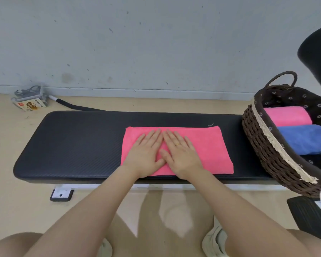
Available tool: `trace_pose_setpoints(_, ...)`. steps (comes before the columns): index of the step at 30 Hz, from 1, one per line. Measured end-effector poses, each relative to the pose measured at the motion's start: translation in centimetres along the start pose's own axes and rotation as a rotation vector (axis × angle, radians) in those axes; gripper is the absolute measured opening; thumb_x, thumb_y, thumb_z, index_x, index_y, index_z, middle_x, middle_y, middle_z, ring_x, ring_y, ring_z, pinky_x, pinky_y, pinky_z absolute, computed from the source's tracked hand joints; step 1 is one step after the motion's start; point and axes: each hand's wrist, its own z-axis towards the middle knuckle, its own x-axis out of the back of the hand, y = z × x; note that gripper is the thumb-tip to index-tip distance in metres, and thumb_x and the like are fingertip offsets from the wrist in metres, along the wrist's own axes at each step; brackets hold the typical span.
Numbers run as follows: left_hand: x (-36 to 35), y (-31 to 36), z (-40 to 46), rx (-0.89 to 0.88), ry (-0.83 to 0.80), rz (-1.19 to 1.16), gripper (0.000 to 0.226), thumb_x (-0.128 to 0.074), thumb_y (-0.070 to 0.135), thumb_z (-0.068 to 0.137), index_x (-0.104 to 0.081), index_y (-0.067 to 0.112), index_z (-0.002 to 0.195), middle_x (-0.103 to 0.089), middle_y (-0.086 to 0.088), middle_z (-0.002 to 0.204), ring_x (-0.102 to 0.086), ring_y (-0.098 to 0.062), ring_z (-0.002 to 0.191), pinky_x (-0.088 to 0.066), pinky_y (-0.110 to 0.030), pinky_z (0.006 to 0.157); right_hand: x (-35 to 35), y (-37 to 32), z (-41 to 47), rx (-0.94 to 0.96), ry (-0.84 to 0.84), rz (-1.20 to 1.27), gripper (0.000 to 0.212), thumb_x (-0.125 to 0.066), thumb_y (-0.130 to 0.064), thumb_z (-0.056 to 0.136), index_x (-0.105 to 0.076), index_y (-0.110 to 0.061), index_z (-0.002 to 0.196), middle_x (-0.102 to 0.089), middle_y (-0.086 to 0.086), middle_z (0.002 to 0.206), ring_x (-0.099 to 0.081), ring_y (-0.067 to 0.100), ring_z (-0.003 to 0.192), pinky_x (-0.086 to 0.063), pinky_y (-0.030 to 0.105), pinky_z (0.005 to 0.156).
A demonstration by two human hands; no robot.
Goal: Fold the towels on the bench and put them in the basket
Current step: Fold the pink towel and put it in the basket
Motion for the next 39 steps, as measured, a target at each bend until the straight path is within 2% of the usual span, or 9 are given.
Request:
trace_pose_setpoints(4,0.3,-1.3,-1.1,0.12,-0.018,-0.059,0.12,0.002,0.092,0.051,0.007,0.022,0.149,0.017,-0.004,0.157,0.013,-0.017,0.145,0.008,-0.033,0.117,0.3,3.4,-1.7,-0.108,-0.003,-0.119,0.078,0.004,-0.065,0.082,0.006,-0.027,0.15,0.009,-0.006,0.159,0.01,0.012,0.146,0.008,0.035,0.117)
trace_pose_setpoints(8,0.6,-2.0,-2.1,0.183,-0.028,-0.041,0.133,0.009,0.098,0.039,0.008,0.023,0.149,0.019,-0.007,0.156,0.015,-0.02,0.145,0.005,-0.036,0.119,1.1,6.8,-4.0,-0.325,0.019,-0.125,0.068,-0.017,-0.057,0.095,0.006,-0.026,0.15,0.009,-0.006,0.159,0.009,0.013,0.147,0.005,0.039,0.118)
trace_pose_setpoints(16,2.6,-0.8,-2.2,0.155,-0.077,0.019,0.107,-0.035,0.081,0.074,0.006,0.019,0.15,0.015,-0.003,0.157,0.009,-0.022,0.146,0.003,-0.038,0.119,2.0,7.0,-5.1,-0.558,0.096,0.092,0.068,-0.028,-0.047,0.098,-0.003,-0.011,0.151,-0.008,0.008,0.159,-0.007,0.026,0.146,-0.011,0.046,0.117)
trace_pose_setpoints(20,3.3,1.9,-1.4,-0.022,-0.06,-0.084,0.086,-0.041,0.066,0.085,0.005,0.03,0.149,0.002,0.006,0.159,0.001,-0.019,0.146,0.001,-0.037,0.119,3.6,6.4,-4.7,-0.55,0.306,0.46,0.063,-0.057,-0.025,0.09,-0.027,-0.009,0.143,-0.044,0.016,0.136,-0.044,0.033,0.124,-0.038,0.041,0.099)
trace_pose_setpoints(23,3.2,3.6,-0.4,-0.082,-0.093,-0.051,0.084,-0.043,0.063,0.086,0.003,0.03,0.149,0.005,0.005,0.159,0.004,-0.019,0.146,0.003,-0.036,0.119,4.6,6.6,-4.4,-0.742,0.368,0.721,0.045,-0.055,-0.018,0.09,-0.041,-0.006,0.13,-0.051,0.01,0.119,-0.053,0.031,0.11,-0.042,0.036,0.084)
trace_pose_setpoints(26,3.4,4.2,0.5,-0.03,-0.149,-0.053,0.092,-0.047,0.067,0.082,0.0,0.027,0.15,0.008,0.004,0.158,0.005,-0.02,0.146,0.002,-0.037,0.117,5.4,7.2,-4.2,-0.884,0.306,1.08,0.02,-0.058,-0.015,0.088,-0.045,-0.006,0.1,-0.053,0.012,0.099,-0.056,0.031,0.091,-0.048,0.038,0.078)
trace_pose_setpoints(31,2.7,4.8,1.6,-0.005,-0.228,-0.072,0.102,-0.048,0.074,0.075,0.006,0.029,0.149,0.014,0.002,0.158,0.011,-0.025,0.145,0.004,-0.041,0.119,6.5,8.6,-5.0,-0.768,0.072,1.342,0.023,-0.063,-0.018,0.088,-0.061,-0.002,0.105,-0.069,0.014,0.1,-0.067,0.028,0.088,-0.055,0.039,0.074)
trace_pose_setpoints(36,1.3,7.4,2.9,0.002,-0.198,-0.112,0.1,-0.045,0.073,0.078,0.011,0.028,0.148,0.019,0.0,0.156,0.018,-0.027,0.144,0.01,-0.043,0.117,8.8,9.3,-5.3,-0.638,0.103,1.329,0.015,-0.052,-0.016,0.094,-0.061,-0.013,0.106,-0.068,0.01,0.1,-0.064,0.029,0.093,-0.053,0.042,0.079)
trace_pose_setpoints(39,2.2,7.8,3.3,-0.039,-0.17,-0.325,0.079,-0.041,0.055,0.091,0.002,0.025,0.149,0.009,0.001,0.158,0.007,-0.02,0.146,0.005,-0.036,0.118,10.4,8.2,-4.8,-0.56,0.12,1.336,0.021,-0.051,-0.011,0.094,-0.06,-0.007,0.113,-0.066,0.011,0.1,-0.063,0.026,0.09,-0.051,0.036,0.075)
